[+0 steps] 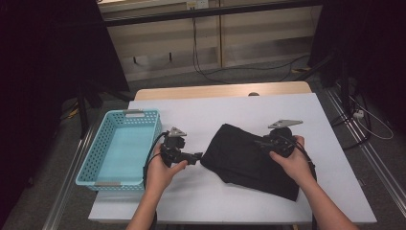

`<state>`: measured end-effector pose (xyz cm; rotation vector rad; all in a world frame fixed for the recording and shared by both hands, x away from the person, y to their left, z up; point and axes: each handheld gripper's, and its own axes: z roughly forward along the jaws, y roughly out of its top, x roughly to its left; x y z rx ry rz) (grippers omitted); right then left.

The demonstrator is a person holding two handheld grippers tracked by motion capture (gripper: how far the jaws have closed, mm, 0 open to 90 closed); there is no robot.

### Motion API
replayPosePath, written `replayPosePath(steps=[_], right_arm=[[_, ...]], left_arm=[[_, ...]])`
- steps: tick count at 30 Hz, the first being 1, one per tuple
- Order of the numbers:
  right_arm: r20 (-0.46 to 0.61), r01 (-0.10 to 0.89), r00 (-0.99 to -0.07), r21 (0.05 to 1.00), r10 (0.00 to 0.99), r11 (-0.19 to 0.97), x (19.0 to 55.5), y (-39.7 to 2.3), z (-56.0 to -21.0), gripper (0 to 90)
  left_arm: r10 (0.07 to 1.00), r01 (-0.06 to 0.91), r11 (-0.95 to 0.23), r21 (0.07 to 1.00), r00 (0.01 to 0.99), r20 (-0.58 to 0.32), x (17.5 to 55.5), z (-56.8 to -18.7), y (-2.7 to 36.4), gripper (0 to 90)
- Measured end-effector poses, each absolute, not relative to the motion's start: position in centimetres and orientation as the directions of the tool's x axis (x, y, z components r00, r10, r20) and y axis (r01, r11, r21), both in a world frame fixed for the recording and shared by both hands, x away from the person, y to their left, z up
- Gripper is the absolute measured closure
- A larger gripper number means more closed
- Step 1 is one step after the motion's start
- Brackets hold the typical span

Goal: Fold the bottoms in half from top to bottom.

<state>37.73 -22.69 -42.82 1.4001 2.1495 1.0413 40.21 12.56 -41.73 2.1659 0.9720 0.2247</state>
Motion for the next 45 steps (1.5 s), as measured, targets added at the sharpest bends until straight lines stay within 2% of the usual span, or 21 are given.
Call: replayPosePath(steps=[3,7,8,11,12,13,15,17,20,32,45], right_arm=[[0.056,0.600,-0.428,0.764,0.902,0.237,37.7,-22.6,-42.5,52.2],[0.067,0.573,-0.474,0.780,0.878,0.250,37.9,-22.1,-42.4,50.9],[0.052,0.586,-0.476,0.764,0.878,0.272,38.3,-21.7,-42.8,48.9],[0.031,0.610,-0.457,0.738,0.889,0.288,38.7,-21.8,-43.6,50.4],[0.062,0.634,-0.462,0.721,0.885,0.280,38.9,-22.1,-44.2,66.2],[0.062,0.634,-0.462,0.721,0.885,0.280,38.9,-22.1,-44.2,66.2],[0.057,0.643,-0.455,0.712,0.889,0.284,39.1,-22.3,-44.6,72.3],[0.060,0.647,-0.452,0.708,0.890,0.281,39.4,-22.4,-44.9,81.9],[0.089,0.654,-0.452,0.710,0.887,0.262,39.5,-22.6,-44.8,84.6],[0.117,0.626,-0.471,0.743,0.874,0.238,37.7,-23.9,-42.1,85.1],[0.128,0.640,-0.473,0.730,0.872,0.240,36.9,-24.6,-41.7,85.1]], left_arm=[[0.706,0.575,-0.437,0.692,0.695,-0.132,40.2,-41.8,12.5,15.7],[0.700,0.573,-0.446,0.687,0.702,-0.131,40.2,-41.9,12.3,15.6],[0.696,0.572,-0.456,0.682,0.707,-0.128,40.2,-41.9,12.3,15.6],[0.700,0.573,-0.453,0.683,0.703,-0.126,40.2,-42.1,12.2,15.6],[0.703,0.576,-0.449,0.683,0.700,-0.128,40.2,-42.2,12.3,15.7],[0.703,0.576,-0.449,0.683,0.700,-0.128,40.2,-42.2,12.3,15.7],[0.703,0.577,-0.449,0.682,0.700,-0.129,40.2,-42.3,12.3,15.7],[0.703,0.578,-0.450,0.681,0.699,-0.129,40.2,-42.4,12.4,15.6],[0.706,0.579,-0.450,0.680,0.697,-0.126,40.2,-42.5,12.5,15.3],[0.701,0.561,-0.437,0.703,0.702,-0.125,40.1,-42.2,12.3,15.0],[0.693,0.557,-0.436,0.706,0.709,-0.132,40.1,-42.1,12.3,14.7]])
